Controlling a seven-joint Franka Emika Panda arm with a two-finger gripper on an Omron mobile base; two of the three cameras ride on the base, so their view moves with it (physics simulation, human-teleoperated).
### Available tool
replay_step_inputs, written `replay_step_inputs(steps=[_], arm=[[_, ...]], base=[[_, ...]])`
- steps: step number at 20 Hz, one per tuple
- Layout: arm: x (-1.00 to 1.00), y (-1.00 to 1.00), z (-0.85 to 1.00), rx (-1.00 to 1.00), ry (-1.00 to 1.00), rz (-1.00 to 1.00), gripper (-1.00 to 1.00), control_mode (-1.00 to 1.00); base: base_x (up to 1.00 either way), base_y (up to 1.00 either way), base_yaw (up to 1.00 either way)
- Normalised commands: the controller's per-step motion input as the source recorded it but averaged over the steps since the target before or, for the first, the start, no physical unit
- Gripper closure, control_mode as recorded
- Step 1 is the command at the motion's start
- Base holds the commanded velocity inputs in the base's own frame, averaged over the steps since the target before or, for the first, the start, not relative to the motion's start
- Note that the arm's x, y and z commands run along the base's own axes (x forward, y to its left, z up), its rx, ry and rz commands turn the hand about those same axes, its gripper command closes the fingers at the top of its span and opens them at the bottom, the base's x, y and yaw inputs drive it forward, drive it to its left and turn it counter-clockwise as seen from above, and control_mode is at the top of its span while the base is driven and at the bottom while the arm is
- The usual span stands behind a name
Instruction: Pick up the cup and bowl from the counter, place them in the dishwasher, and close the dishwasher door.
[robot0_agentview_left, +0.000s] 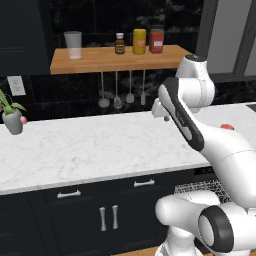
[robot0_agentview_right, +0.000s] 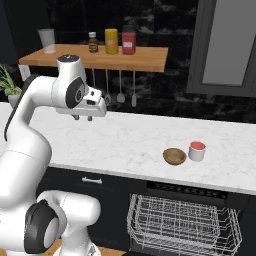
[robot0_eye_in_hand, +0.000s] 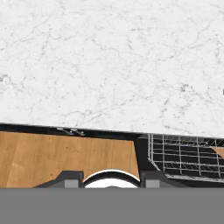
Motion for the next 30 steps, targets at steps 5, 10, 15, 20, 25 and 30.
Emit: replay_step_inputs(steps=[5, 10, 15, 20, 25, 30], arm=[[-0.09, -0.28, -0.13, 0.0, 0.03, -0.03, -1.0, -1.0], [0.0, -0.95, -0.58, 0.0, 0.0, -0.01, -1.0, -1.0], [0.01, -0.81, -0.43, 0.0, 0.0, 0.0, -1.0, -1.0], [0.29, -0.3, -0.06, 0.0, 0.0, 0.0, -1.0, -1.0], [0.47, -0.01, -0.02, -0.01, 0.0, 0.0, -1.0, -1.0], [0.46, -0.2, -0.03, 0.0, 0.0, 0.0, -1.0, -1.0]], base=[[0.0, 0.0, 0.0], [0.0, 0.0, 0.0], [0.0, 0.0, 0.0], [0.0, 0.0, 0.0], [0.0, 0.0, 0.0], [0.0, 0.0, 0.0]])
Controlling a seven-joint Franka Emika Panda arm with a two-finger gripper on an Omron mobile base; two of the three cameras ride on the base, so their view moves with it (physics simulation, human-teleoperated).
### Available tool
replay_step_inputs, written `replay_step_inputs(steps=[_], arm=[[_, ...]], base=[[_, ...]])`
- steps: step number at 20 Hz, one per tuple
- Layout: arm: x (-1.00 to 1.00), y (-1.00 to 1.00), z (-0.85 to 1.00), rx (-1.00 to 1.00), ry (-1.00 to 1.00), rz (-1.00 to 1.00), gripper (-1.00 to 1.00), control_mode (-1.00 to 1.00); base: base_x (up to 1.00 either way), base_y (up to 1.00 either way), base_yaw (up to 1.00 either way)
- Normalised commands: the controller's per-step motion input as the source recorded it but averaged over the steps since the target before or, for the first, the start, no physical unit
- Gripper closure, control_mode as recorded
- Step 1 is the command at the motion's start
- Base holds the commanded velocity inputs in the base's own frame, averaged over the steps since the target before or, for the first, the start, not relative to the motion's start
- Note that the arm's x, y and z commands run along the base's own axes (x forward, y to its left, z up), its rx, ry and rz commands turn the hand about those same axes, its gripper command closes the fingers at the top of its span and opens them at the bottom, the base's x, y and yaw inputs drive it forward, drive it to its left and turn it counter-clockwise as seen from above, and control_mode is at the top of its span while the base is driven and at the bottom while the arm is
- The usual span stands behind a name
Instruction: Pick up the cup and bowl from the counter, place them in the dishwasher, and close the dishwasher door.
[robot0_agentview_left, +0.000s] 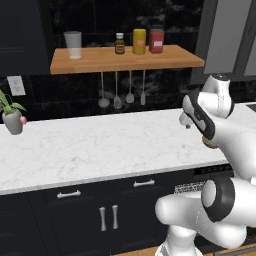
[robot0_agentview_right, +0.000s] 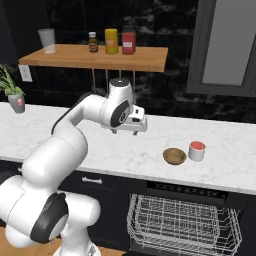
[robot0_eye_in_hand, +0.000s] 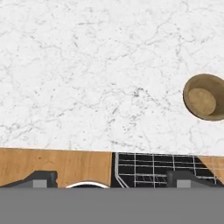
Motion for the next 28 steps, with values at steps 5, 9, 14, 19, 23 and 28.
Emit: replay_step_inputs(steps=[5, 9, 14, 19, 23, 28], arm=[[0.34, -0.41, -0.18, 0.0, 0.01, 0.02, -1.0, -1.0], [0.18, -0.51, -0.3, 0.0, 0.02, 0.04, -1.0, -1.0], [0.04, -0.26, -0.24, -0.02, 0.02, 0.0, -1.0, -1.0], [0.18, 0.0, -0.31, -0.06, 0.1, 0.0, -1.0, -1.0], [0.1, 0.0, -0.32, -0.04, 0.08, 0.0, -1.0, -1.0], [0.16, -0.1, -0.07, -0.01, 0.05, 0.0, -1.0, -1.0]], base=[[0.0, 0.0, 0.0], [0.0, 0.0, 0.0], [0.0, 0.0, 0.0], [0.0, 0.0, 0.0], [0.0, 0.0, 0.0], [0.0, 0.0, 0.0]])
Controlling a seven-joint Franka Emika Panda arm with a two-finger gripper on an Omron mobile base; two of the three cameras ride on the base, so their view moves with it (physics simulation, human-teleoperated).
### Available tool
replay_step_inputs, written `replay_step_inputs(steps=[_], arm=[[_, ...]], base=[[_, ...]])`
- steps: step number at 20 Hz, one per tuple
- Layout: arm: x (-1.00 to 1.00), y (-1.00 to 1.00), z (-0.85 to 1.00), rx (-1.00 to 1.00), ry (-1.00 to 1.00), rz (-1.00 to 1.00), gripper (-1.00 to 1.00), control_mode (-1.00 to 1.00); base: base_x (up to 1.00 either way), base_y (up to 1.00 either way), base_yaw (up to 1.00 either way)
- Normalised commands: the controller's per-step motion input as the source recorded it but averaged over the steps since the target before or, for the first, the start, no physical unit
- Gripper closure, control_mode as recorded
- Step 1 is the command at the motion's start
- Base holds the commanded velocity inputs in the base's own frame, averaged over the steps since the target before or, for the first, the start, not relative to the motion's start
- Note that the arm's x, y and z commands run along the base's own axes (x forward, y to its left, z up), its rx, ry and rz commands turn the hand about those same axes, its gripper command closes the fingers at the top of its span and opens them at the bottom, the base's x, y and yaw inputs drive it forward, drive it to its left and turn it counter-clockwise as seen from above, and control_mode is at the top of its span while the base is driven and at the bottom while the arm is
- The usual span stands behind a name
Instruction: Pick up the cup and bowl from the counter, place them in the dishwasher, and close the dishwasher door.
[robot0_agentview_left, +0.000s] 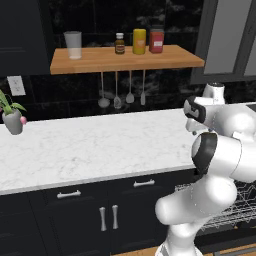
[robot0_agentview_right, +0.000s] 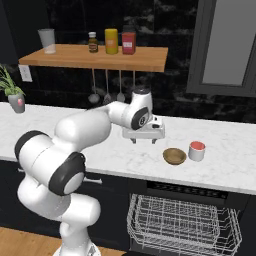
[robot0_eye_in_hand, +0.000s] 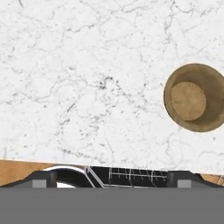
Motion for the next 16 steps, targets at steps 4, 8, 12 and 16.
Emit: replay_step_inputs(steps=[4, 8, 12, 16], arm=[[0.16, -0.27, 0.0, 0.0, 0.04, 0.0, -1.0, -1.0], [0.23, -0.34, -0.03, 0.0, 0.06, 0.0, -1.0, -1.0], [0.11, -0.16, -0.2, 0.0, 0.02, 0.0, -1.0, -1.0], [0.16, -0.16, -0.49, 0.0, 0.0, 0.0, -1.0, -1.0]], base=[[0.0, 0.0, 0.0], [0.0, 0.0, 0.0], [0.0, 0.0, 0.0], [0.0, 0.0, 0.0]])
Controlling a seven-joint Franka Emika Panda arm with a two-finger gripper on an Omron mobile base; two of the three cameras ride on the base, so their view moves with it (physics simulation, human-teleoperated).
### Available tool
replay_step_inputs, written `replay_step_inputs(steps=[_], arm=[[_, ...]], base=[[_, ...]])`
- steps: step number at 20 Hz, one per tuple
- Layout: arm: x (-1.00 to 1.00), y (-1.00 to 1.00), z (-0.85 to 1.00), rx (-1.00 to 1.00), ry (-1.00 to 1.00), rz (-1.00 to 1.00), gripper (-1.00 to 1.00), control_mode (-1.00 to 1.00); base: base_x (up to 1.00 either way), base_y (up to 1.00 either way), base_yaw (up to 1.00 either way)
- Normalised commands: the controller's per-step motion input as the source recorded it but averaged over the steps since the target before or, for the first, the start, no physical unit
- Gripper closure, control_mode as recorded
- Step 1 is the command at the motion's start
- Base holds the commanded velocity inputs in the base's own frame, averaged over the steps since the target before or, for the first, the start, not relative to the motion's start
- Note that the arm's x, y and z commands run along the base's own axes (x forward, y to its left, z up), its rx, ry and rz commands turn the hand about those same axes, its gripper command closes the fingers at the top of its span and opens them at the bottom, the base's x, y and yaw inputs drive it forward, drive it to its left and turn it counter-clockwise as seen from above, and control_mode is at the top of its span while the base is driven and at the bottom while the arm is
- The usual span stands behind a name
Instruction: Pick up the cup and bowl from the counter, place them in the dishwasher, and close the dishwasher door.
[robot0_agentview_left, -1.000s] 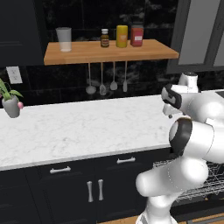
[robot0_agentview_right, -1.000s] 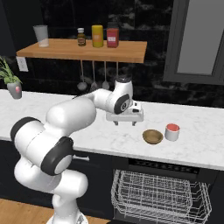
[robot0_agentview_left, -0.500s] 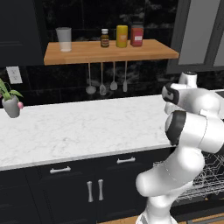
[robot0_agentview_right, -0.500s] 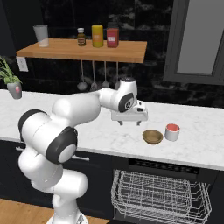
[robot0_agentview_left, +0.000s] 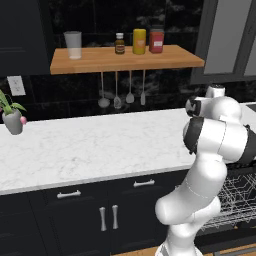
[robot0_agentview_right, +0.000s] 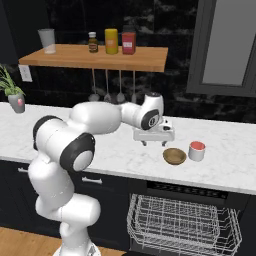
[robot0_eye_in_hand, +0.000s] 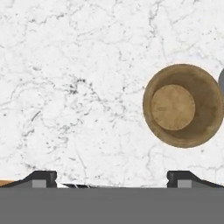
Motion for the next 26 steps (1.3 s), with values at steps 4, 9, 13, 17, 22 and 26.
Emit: replay_step_inputs(steps=[4, 9, 13, 17, 22, 26], arm=[[0.28, -0.23, -0.55, 0.0, 0.0, 0.0, -1.0, -1.0], [0.14, -0.38, -0.02, 0.0, 0.0, 0.0, -1.0, -1.0], [0.2, -0.24, 0.0, 0.0, 0.0, 0.0, -1.0, -1.0], [0.13, 0.0, -0.14, 0.0, 0.0, 0.0, -1.0, -1.0], [0.19, 0.0, -0.33, 0.0, 0.02, 0.0, -1.0, -1.0], [0.21, -0.04, -0.39, 0.0, 0.02, 0.0, -1.0, -1.0]], base=[[0.0, 0.0, 0.0], [0.0, 0.0, 0.0], [0.0, 0.0, 0.0], [0.0, 0.0, 0.0], [0.0, 0.0, 0.0], [0.0, 0.0, 0.0]])
